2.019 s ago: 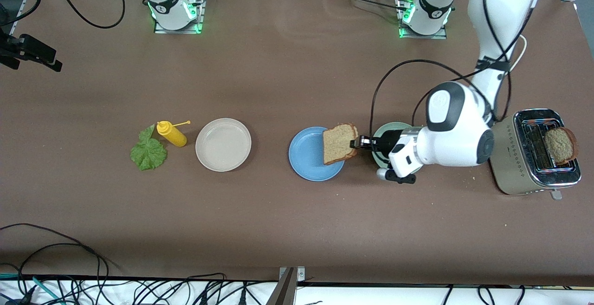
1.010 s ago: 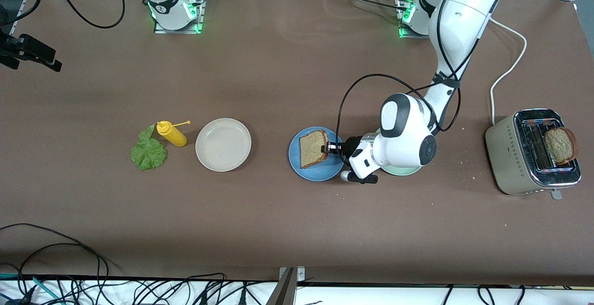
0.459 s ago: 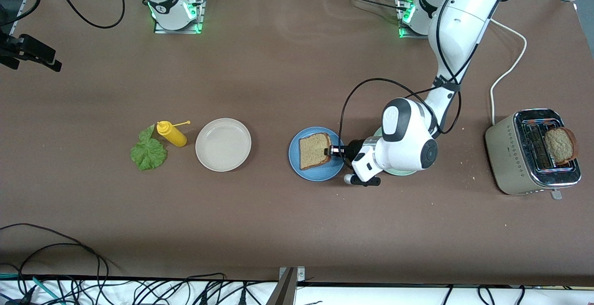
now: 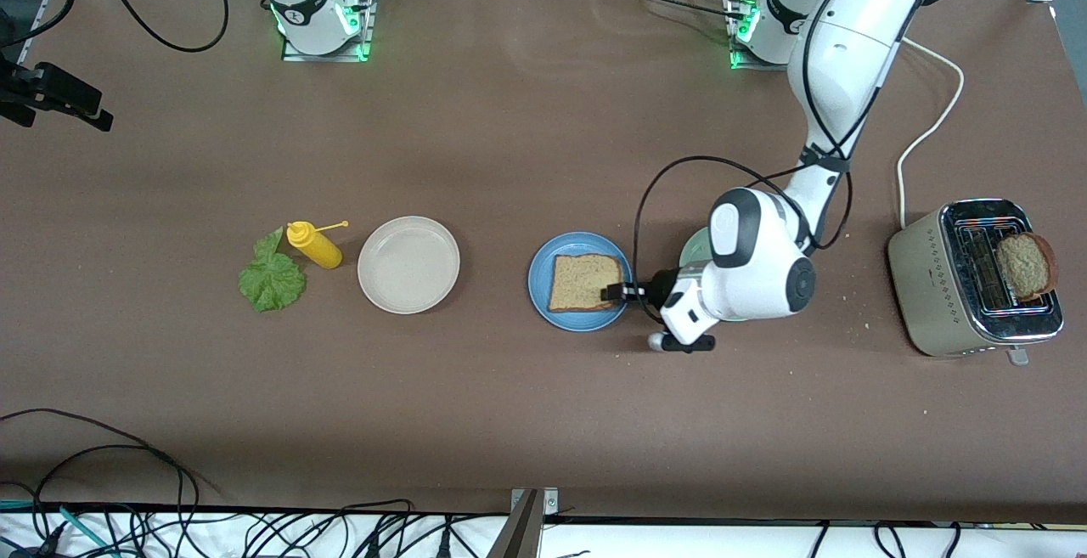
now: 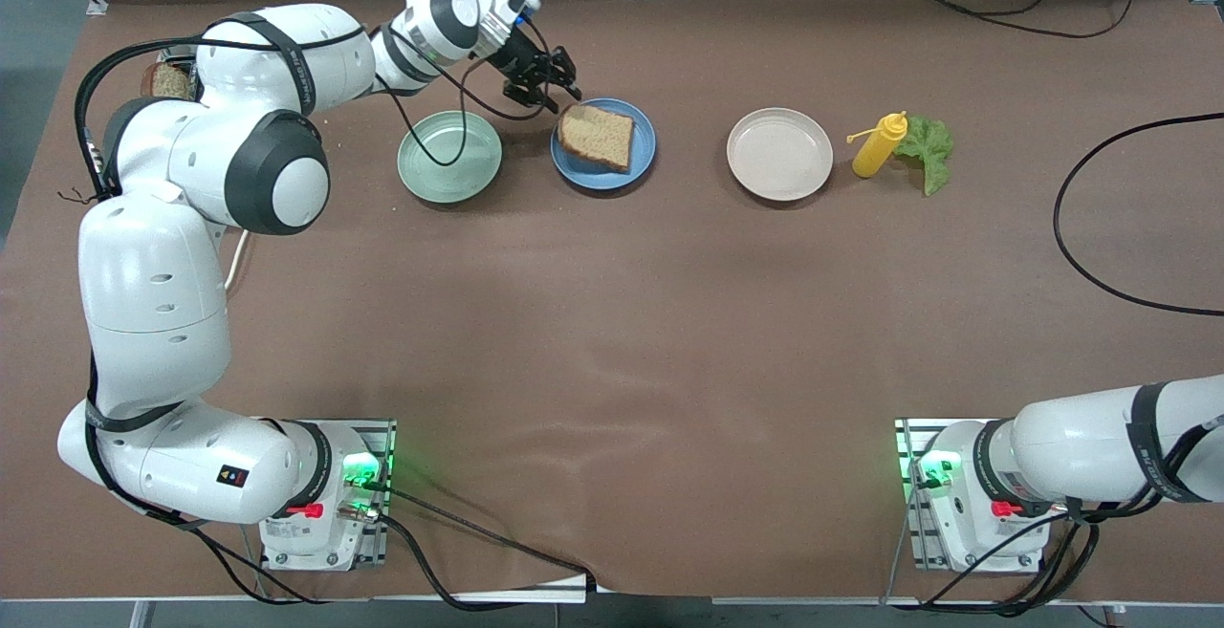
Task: Make sandwich in blue plate with both arms
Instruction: 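Release the bread with the left gripper while the right gripper reaches the lettuce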
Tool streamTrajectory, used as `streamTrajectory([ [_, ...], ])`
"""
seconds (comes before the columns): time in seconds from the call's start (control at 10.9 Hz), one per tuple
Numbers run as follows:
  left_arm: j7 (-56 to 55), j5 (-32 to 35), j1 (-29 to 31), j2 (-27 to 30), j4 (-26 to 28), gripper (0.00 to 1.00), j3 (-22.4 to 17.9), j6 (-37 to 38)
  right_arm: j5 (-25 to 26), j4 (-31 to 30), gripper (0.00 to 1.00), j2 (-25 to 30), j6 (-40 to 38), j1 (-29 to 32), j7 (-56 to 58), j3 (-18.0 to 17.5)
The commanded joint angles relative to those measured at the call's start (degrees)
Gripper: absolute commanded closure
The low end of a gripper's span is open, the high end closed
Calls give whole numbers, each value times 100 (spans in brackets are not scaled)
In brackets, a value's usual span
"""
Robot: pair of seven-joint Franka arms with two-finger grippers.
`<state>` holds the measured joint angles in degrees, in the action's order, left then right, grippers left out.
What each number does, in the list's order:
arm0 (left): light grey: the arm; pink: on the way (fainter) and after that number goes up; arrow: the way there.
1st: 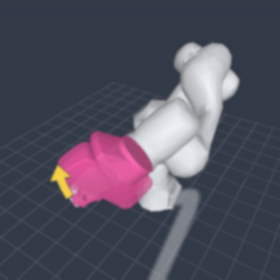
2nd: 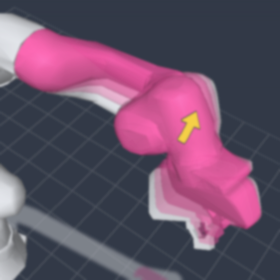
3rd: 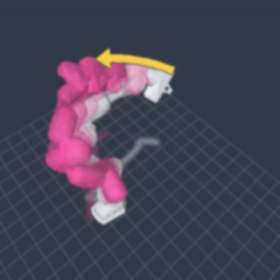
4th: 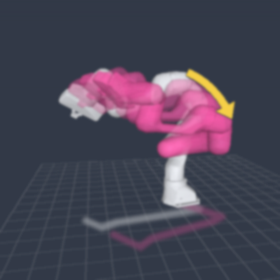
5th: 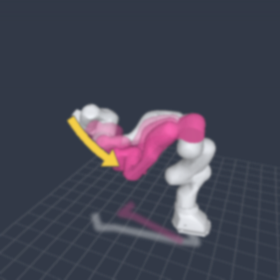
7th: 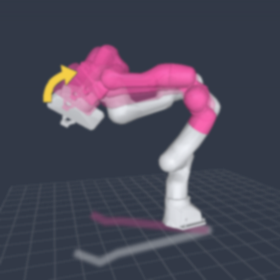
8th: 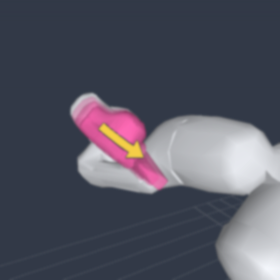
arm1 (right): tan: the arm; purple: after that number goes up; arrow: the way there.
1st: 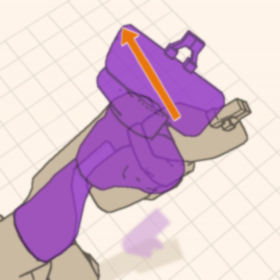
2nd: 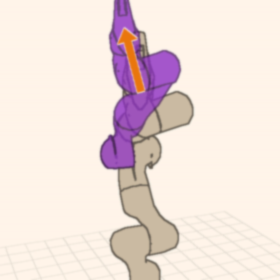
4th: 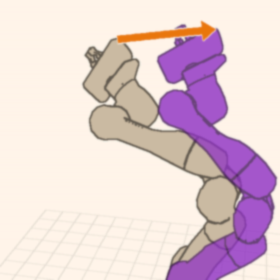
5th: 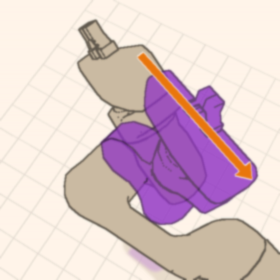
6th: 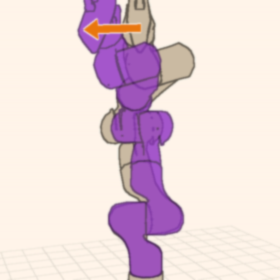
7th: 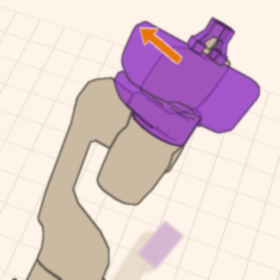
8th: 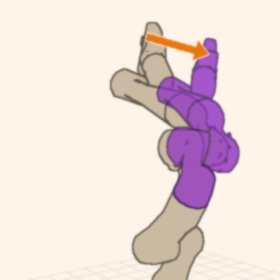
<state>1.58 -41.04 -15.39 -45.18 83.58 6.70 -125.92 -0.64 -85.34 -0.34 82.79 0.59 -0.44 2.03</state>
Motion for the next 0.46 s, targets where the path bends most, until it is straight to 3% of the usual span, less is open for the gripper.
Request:
streamTrajectory([
  [0.0, 115, -202, 176, -44, -123, 0, -519, 76, -121, 62, 0, 7, -17, 20, 9, 8],
  [0.28, 53, -132, 317, 131, -123, 0, -564, 416, -112, -8, 0, -106, -26, 20, 17, -1],
  [0.37, 44, -106, 405, 254, -97, 0, -608, 645, -34, 43, 0, -403, -8, 20, 9, -1],
])
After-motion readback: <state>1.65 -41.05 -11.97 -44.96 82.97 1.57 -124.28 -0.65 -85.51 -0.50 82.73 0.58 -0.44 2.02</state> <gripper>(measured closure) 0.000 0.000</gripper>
